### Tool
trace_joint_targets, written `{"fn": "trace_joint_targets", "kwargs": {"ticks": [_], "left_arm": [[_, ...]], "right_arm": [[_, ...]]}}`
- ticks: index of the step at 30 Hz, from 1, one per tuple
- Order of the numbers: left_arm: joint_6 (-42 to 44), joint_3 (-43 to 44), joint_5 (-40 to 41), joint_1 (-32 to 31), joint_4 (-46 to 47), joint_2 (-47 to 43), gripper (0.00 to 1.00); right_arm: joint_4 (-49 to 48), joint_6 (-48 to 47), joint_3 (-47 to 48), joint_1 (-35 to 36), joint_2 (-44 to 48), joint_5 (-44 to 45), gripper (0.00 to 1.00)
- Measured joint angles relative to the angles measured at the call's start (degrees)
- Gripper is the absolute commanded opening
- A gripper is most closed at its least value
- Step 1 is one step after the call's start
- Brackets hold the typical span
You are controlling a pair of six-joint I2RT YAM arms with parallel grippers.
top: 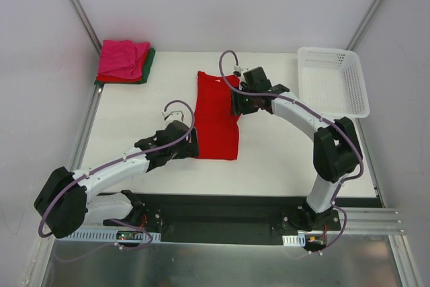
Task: Fold and stack the t-shirts
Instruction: Fold the folded rectangular tshirt in 1/3 of the way
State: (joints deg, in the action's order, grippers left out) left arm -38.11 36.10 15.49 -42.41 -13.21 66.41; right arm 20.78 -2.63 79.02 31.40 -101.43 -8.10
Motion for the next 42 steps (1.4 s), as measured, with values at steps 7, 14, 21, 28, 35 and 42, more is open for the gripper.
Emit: {"fn": "trace_joint_targets", "kwargs": {"ticks": [7, 14, 21, 28, 35, 42], "left_arm": [[0.02, 0.0, 0.02, 0.0, 0.0, 0.0, 0.96], [0.0, 0.0, 0.02, 0.02, 0.0, 0.0, 0.97], [0.0, 0.0, 0.02, 0.02, 0.0, 0.0, 0.97], [0.0, 0.0, 0.07, 0.0, 0.0, 0.0, 0.97], [0.0, 0.0, 0.11, 0.02, 0.0, 0.0, 0.97], [0.02, 0.0, 0.13, 0.02, 0.0, 0.0, 0.96]], "right_arm": [[-0.39, 0.02, -2.03, 0.02, -2.78, -0.13, 0.48], [-1.03, 0.04, -2.12, 0.02, -3.21, -0.28, 0.48], [-1.79, 0.11, -2.12, 0.02, -4.66, -0.85, 0.48], [-2.03, 0.22, -2.12, 0.02, -7.26, -1.73, 0.47], [-2.16, 0.24, -1.11, 0.02, -7.98, -2.16, 0.48], [-2.16, 0.26, 0.44, 0.02, -8.55, -3.19, 0.47]]}}
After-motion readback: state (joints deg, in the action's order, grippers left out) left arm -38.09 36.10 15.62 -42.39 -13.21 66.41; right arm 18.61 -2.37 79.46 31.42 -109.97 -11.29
